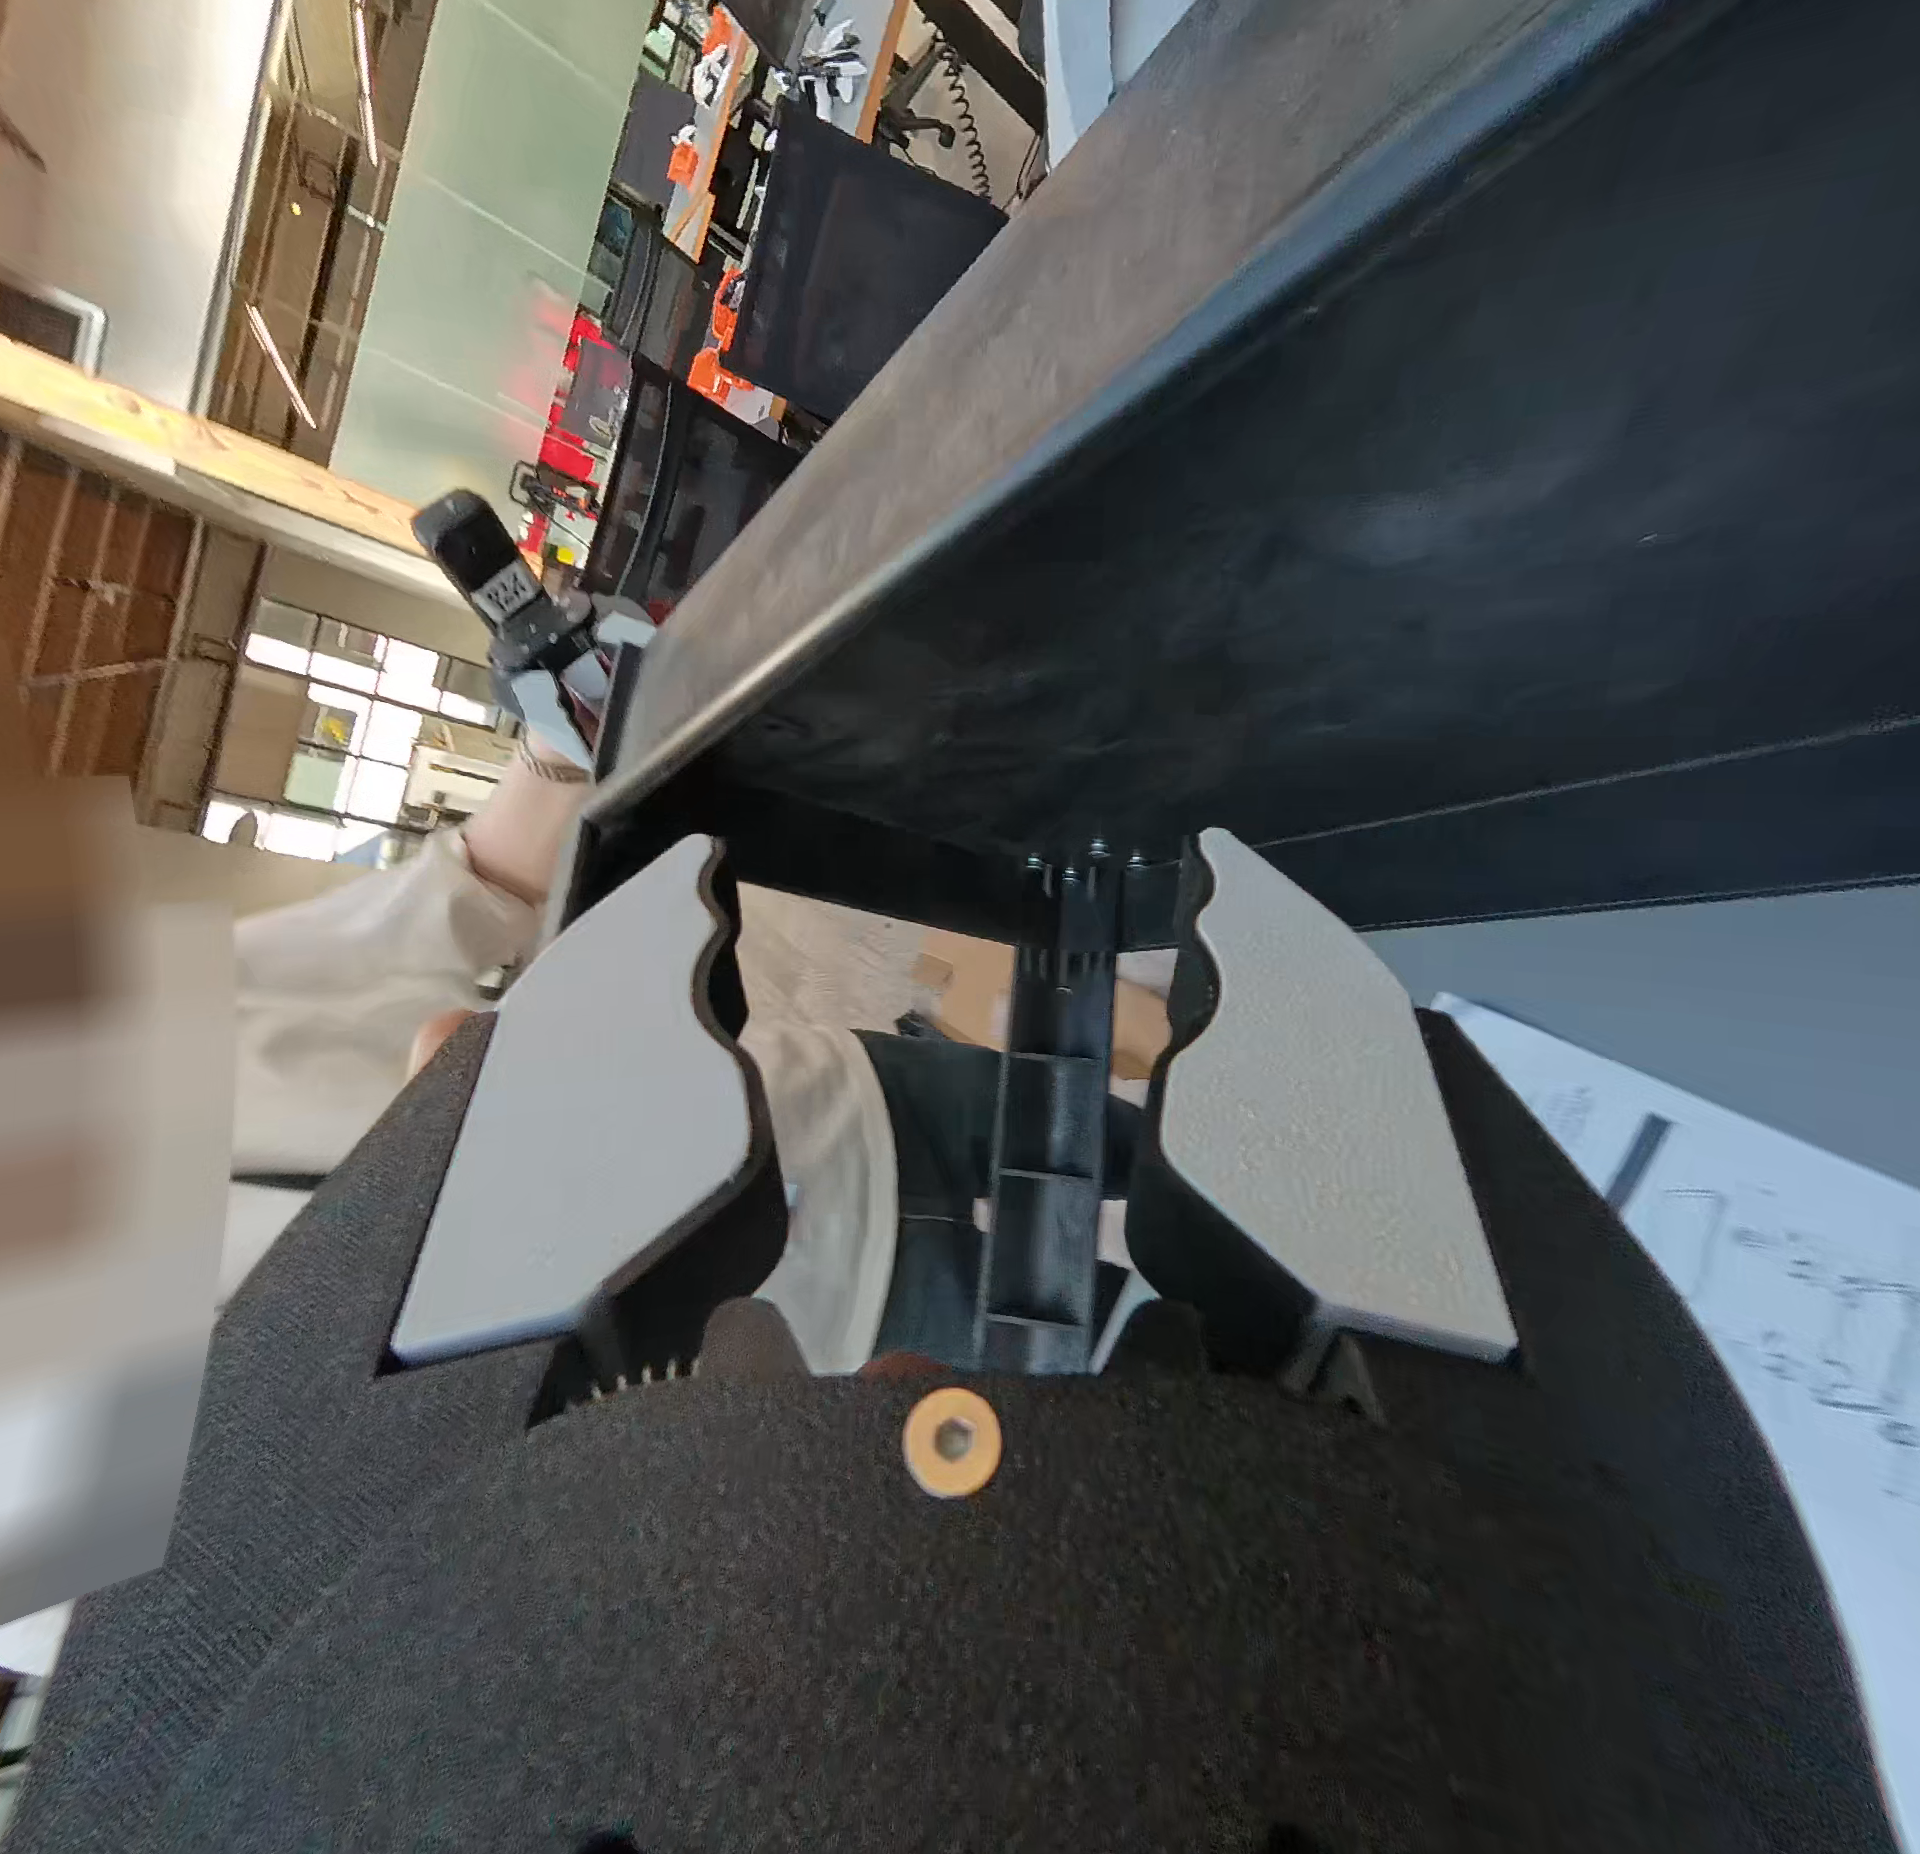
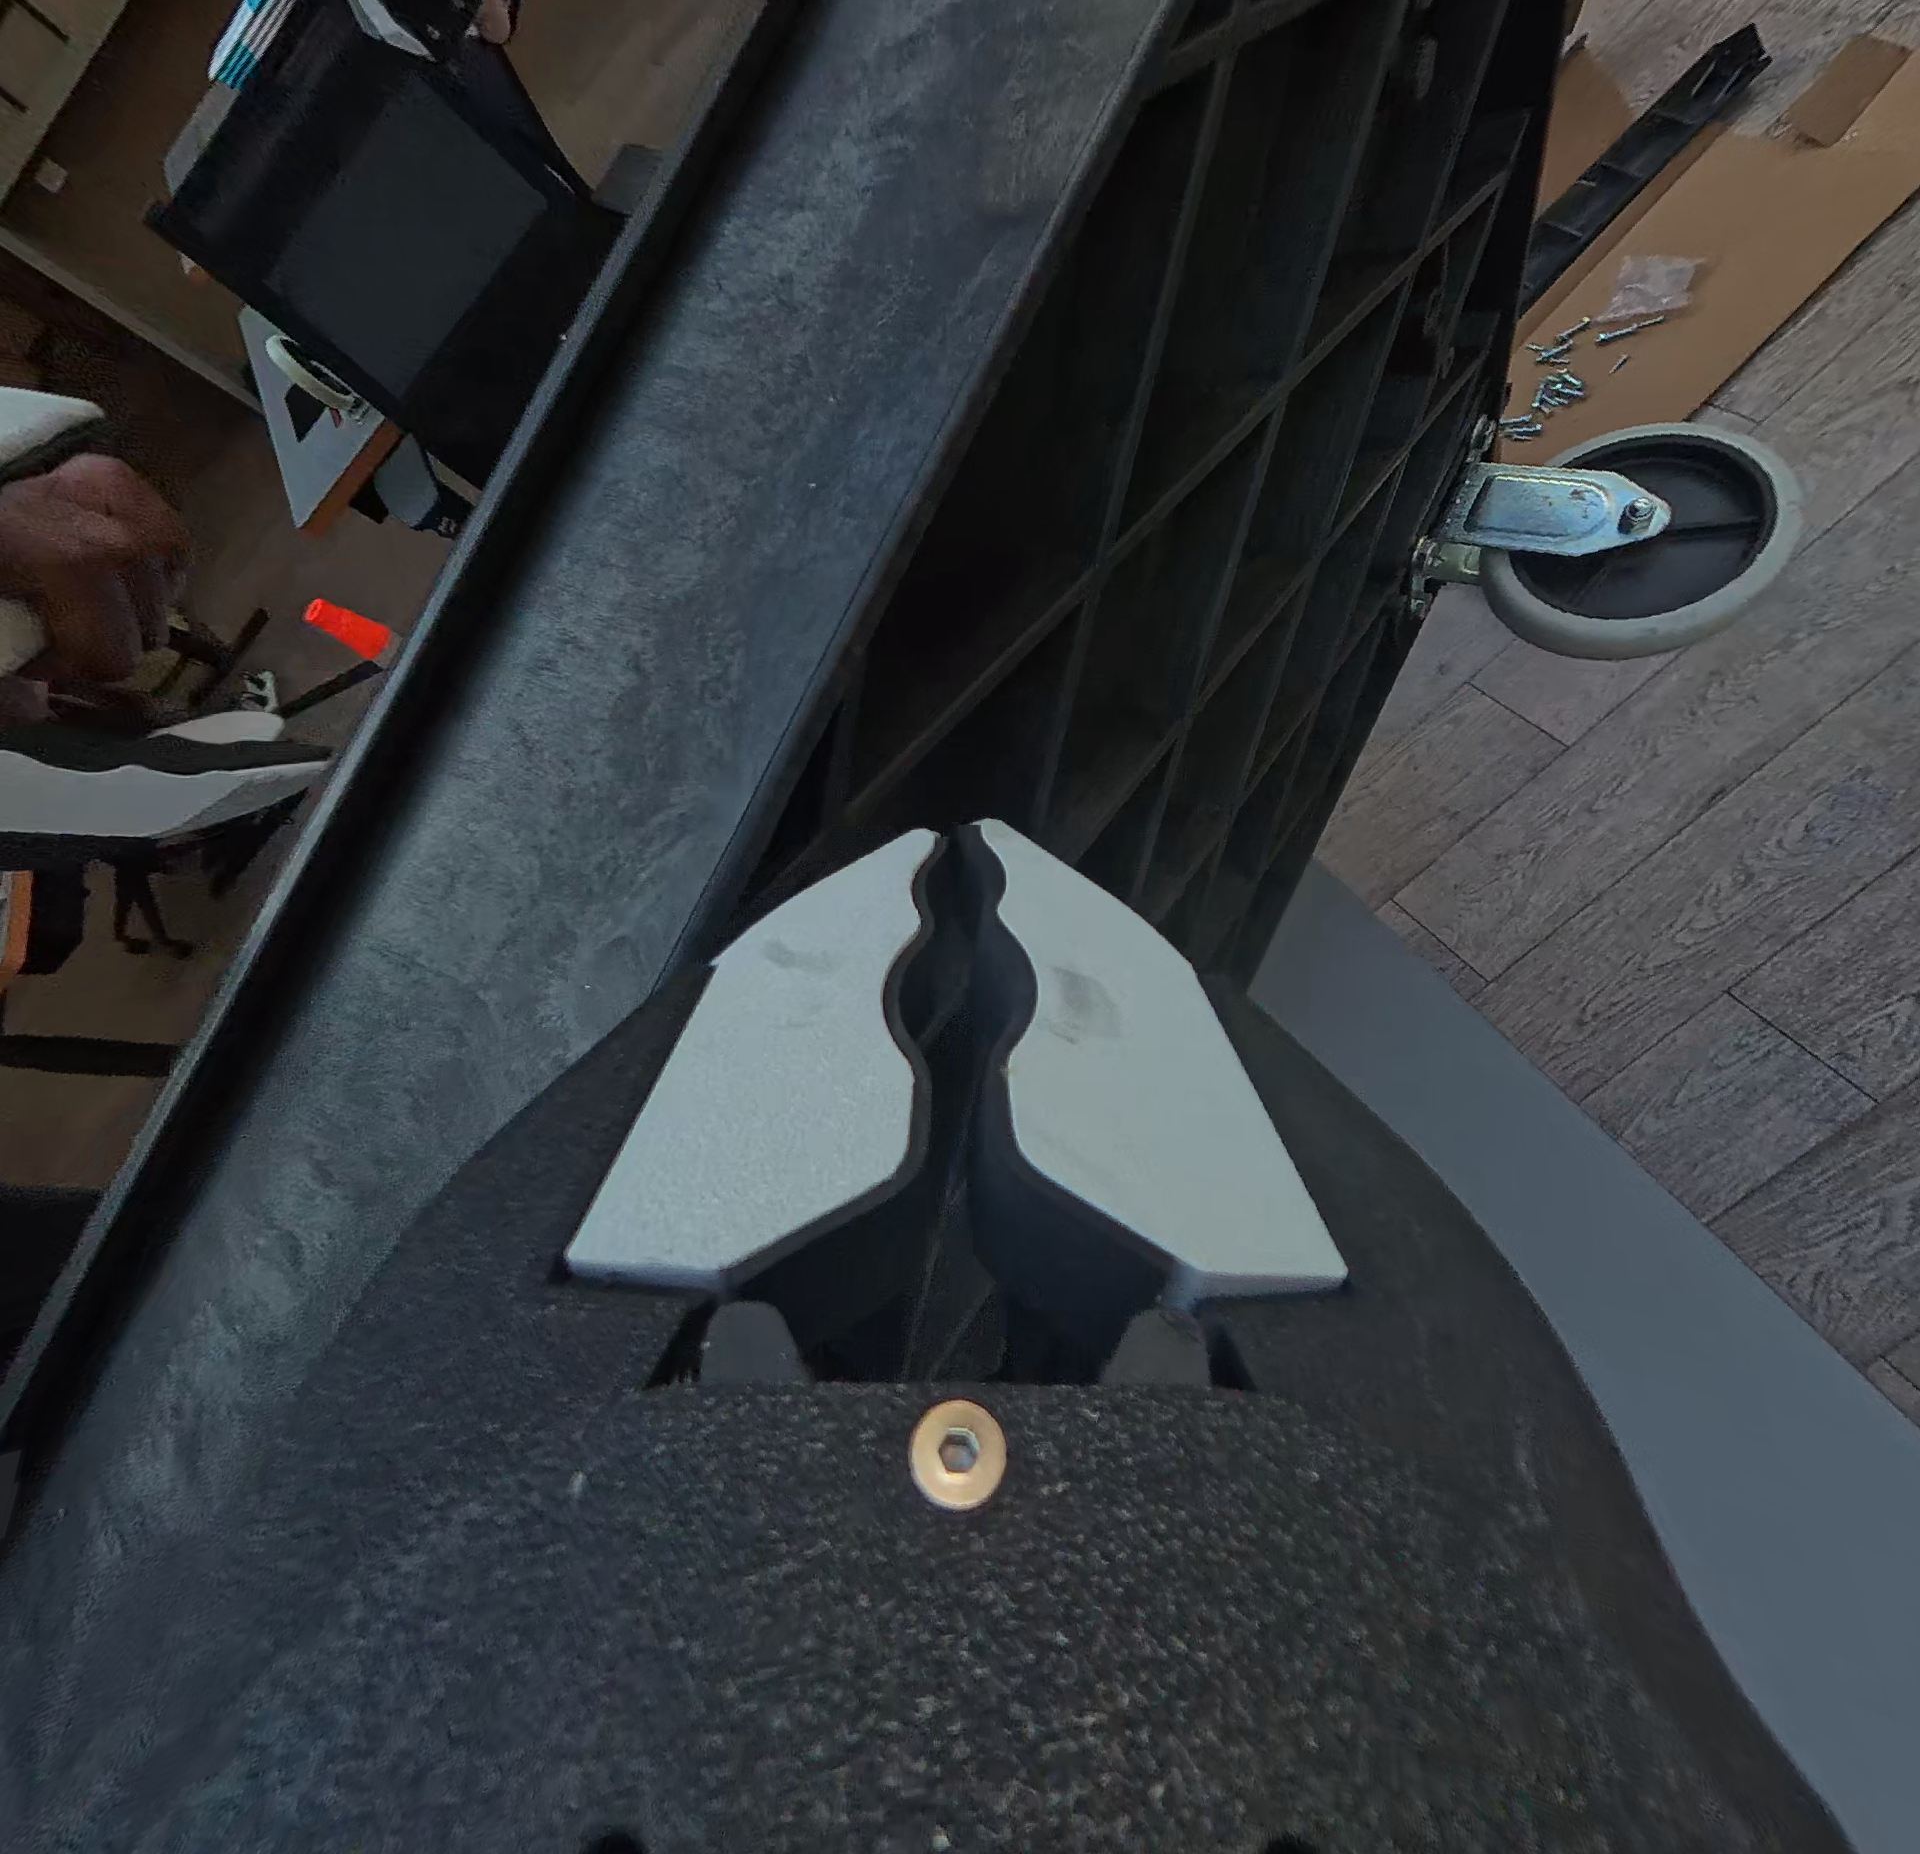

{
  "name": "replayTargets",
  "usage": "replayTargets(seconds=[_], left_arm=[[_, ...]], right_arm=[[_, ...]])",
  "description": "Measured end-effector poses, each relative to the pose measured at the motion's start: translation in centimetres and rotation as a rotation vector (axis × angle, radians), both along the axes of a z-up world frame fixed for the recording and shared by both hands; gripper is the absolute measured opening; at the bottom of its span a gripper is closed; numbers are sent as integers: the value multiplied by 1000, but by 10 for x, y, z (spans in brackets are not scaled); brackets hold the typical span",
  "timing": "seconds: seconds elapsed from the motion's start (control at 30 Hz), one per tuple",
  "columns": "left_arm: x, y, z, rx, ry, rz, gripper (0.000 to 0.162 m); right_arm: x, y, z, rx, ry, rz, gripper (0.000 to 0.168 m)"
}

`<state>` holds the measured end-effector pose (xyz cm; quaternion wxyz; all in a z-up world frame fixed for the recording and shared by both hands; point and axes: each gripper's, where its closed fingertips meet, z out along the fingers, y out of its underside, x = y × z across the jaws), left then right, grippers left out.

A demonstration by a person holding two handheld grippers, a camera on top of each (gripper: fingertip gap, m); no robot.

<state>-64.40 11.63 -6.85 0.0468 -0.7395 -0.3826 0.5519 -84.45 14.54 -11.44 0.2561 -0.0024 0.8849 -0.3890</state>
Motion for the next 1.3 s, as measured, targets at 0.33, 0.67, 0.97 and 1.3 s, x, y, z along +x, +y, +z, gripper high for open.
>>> replayTargets(seconds=[0.33,0.67,0.97,1.3], left_arm=[[253,93,-110,806,140,290,72],[342,136,-167,1083,213,354,70],[456,101,-181,1235,212,273,72],[581,35,-279,1237,63,425,70]], right_arm=[[17,71,4,104,162,42,2],[24,90,-1,235,263,-145,1],[61,175,77,250,541,-482,16],[387,125,-6,111,615,-220,41]])
